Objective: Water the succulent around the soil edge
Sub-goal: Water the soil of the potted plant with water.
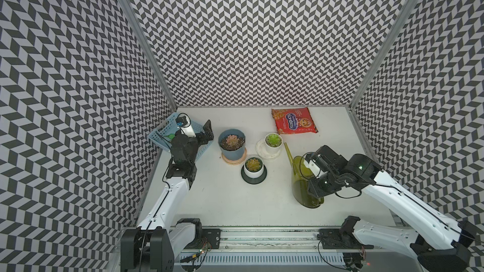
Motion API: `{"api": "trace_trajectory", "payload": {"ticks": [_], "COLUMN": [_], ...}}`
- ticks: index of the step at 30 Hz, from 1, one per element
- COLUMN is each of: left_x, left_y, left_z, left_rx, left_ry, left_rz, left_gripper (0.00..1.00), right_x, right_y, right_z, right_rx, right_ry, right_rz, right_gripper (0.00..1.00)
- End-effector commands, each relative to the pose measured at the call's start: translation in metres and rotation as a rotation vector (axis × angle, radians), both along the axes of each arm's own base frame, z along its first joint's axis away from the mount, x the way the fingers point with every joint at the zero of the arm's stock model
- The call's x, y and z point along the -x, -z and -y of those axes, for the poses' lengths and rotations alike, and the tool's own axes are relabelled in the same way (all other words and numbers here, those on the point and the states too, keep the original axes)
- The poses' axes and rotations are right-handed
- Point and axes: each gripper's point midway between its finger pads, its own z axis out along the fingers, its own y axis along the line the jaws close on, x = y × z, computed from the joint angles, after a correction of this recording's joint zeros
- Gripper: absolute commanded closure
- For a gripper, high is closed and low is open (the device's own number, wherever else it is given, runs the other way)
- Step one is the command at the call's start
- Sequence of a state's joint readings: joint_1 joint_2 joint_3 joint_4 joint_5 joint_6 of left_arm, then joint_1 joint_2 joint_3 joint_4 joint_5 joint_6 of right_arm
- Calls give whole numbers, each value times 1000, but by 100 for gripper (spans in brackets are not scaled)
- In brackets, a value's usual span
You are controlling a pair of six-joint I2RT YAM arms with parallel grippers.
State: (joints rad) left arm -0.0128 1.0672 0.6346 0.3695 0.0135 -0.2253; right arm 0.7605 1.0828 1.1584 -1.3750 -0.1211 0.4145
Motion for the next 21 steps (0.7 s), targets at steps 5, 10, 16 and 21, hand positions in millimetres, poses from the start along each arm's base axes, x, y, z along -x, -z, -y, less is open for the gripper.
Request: {"api": "trace_trajectory", "payload": {"ticks": [5, 10, 16, 21], "left_x": [-3, -3, -2, -2], "left_y": [-9, -8, -8, -8], "left_z": [2, 2, 2, 2], "left_rx": [-12, -14, -14, -14], "left_ry": [10, 10, 10, 11], "left_rz": [21, 20, 21, 23], "left_gripper": [0, 0, 0, 0], "right_x": [-16, -20, -25, -24], "right_y": [-9, -13, -23, -21], "right_z": [-10, -13, -15, -14], "right_rx": [-27, -25, -42, -39], "right_ry": [-26, -28, -18, -16], "right_rz": [60, 72, 95, 90], "right_gripper": [100, 100, 100, 100]}}
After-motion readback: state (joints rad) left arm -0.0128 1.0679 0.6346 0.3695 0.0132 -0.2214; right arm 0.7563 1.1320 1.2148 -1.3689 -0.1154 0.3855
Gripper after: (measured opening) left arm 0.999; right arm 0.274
